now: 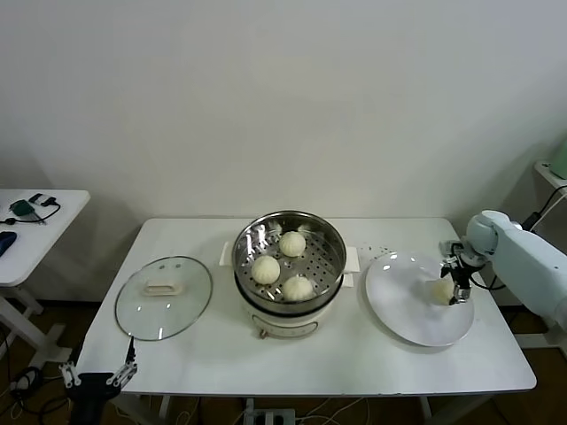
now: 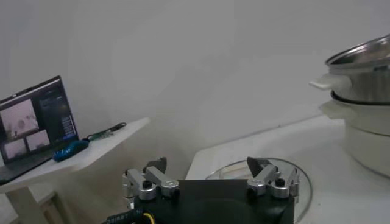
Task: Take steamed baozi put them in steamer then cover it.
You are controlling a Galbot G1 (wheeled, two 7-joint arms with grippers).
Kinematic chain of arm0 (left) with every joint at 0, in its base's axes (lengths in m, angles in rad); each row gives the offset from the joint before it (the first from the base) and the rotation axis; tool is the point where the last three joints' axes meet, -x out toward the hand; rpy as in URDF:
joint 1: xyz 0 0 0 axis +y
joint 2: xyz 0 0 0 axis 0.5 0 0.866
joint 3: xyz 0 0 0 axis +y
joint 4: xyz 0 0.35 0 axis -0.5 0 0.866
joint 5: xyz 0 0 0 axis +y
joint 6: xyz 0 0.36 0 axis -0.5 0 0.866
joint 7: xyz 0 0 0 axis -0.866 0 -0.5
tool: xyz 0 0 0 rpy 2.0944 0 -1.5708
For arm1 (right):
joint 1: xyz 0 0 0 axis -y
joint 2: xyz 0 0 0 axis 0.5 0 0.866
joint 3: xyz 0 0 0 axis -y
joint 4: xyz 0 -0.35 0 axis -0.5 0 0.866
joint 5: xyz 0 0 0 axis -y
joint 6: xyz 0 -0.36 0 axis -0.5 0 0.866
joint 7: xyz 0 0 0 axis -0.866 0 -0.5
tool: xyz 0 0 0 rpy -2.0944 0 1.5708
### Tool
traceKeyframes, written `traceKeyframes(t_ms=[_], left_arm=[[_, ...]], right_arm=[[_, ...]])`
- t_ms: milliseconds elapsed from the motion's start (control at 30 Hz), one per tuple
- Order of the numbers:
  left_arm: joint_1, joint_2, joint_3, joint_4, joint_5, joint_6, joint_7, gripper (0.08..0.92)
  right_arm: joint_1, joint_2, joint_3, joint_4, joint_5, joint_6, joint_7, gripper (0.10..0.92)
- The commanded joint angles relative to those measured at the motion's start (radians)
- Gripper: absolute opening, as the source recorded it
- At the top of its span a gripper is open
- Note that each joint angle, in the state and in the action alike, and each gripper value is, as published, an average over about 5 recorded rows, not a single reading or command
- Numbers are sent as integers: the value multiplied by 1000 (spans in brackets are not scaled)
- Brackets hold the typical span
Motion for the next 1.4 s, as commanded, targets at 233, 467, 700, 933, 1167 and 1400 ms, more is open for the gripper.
traceKeyframes(t_ms=[233, 467, 700, 933, 1167, 1400], left_arm=[[5, -2, -1, -1, 1, -4, -1, 823], [2, -1, 6, -8, 2, -1, 0, 823], [-8, -2, 29, -18, 11, -2, 0, 823], [-25, -2, 56, -25, 15, -3, 2, 823], [-52, -1, 79, -38, 21, 4, 5, 823], [-71, 4, 92, -40, 24, 8, 8, 823]], right_arm=[[3, 18, 19, -25, 3, 6, -8, 699], [177, -16, -151, 42, 217, -33, -3, 671], [541, -6, -532, 166, 614, -131, 15, 676], [858, 109, -843, 281, 944, -197, 42, 677], [989, 271, -1022, 375, 1185, -249, 102, 679], [966, 364, -1060, 484, 1256, -308, 185, 679]])
